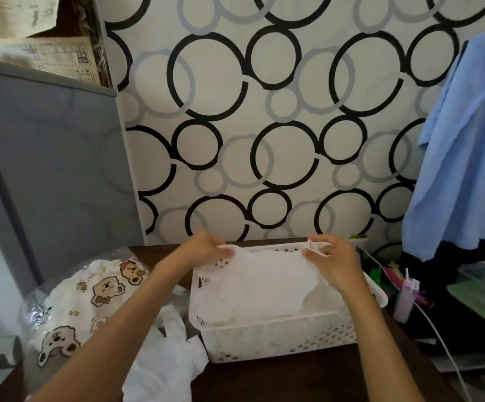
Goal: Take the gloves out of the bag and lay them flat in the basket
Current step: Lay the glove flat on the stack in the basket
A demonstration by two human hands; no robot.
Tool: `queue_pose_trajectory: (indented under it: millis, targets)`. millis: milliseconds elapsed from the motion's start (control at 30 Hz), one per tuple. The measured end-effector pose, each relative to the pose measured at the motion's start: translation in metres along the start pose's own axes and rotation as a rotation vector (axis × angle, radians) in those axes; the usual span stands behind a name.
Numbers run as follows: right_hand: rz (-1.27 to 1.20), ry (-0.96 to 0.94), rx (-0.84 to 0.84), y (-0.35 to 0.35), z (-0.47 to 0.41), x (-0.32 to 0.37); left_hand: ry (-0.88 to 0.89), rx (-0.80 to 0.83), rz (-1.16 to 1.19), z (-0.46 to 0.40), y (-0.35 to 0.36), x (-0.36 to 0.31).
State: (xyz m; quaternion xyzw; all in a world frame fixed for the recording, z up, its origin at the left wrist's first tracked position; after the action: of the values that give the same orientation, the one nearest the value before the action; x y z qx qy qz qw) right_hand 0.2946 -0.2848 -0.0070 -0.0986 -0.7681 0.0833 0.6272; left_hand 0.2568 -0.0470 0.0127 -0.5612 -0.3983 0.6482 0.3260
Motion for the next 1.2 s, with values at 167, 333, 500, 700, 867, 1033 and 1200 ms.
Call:
queue_pose_trajectory:
  millis: [167,333,500,700,867,1033,1200]
  targets:
    - [-0.044,0.045,-0.101,-0.016,-0.008,-0.013,0.009,-0.159,-0.132,-0.018,0.011,-0.008]
    - [0.023,0.008,-0.141,-0.017,-0.006,-0.006,0.057,-0.429,-0.235,-0.004,0.011,-0.017]
    - [0.218,-0.240,-0.174,-0.023,0.001,0.018,0.440,-0.182,-0.276,0.018,0.016,-0.030]
    - [0.589,0.152,0.586,0.008,0.010,-0.002,0.283,0.314,-0.675,0.018,0.050,-0.009]
    - [0.644,0.204,0.586,0.014,0.008,-0.011,0.270,0.249,-0.546,0.026,0.047,-0.014]
    - [0.493,-0.044,0.430,0.009,0.014,0.026,0.256,0.003,-0.097,0.062,-0.009,0.005]
    - [0.373,-0.341,0.629,0.040,0.062,0.079,0.171,0.019,-0.133,0.109,-0.042,0.075]
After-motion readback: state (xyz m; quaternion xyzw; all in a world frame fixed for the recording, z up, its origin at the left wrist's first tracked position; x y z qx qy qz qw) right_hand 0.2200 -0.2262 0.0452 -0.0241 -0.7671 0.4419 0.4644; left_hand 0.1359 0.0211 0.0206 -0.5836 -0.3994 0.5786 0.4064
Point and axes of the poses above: each hand's wrist, its own z-axis away from the middle knuckle, its own y-axis out of the palm, x = y × z, the point moved 3 cm from there along -z, towards the middle knuckle, and after that the axes turned 8 degrees about -z, right-handed, at the moved point
